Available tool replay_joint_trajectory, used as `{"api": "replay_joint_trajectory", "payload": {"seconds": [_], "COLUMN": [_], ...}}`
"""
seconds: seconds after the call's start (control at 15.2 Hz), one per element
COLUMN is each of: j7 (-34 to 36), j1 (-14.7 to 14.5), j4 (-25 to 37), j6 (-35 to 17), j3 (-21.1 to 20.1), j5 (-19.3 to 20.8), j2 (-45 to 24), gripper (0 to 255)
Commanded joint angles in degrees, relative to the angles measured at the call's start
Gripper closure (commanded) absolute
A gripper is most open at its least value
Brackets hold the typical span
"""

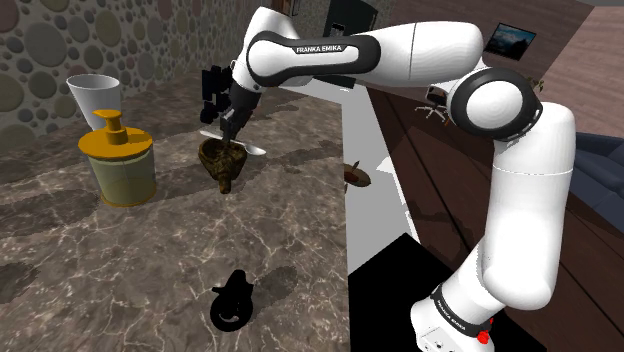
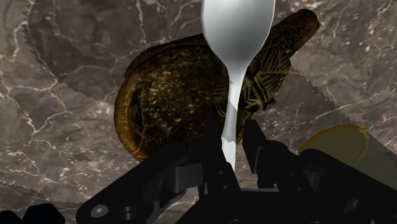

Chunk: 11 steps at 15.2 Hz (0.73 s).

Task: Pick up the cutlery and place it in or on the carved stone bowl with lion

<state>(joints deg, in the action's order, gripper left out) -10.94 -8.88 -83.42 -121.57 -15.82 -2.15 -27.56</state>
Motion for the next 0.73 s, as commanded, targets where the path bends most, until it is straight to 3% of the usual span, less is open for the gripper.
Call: {"api": "replay_joint_trajectory", "payload": {"seconds": [0.0,0.33,0.4,0.66], "j7": [0.0,0.0,0.0,0.0], "j1": [0.0,0.0,0.0,0.0], "j4": [-0.1,-0.1,-0.1,-0.1], "j6": [-0.2,-0.2,-0.2,-0.2], "j3": [0.0,0.0,0.0,0.0], "j5": [0.0,0.0,0.0,0.0], "j2": [0.0,0.0,0.0,0.0], "gripper": [255,255,0,0]}}
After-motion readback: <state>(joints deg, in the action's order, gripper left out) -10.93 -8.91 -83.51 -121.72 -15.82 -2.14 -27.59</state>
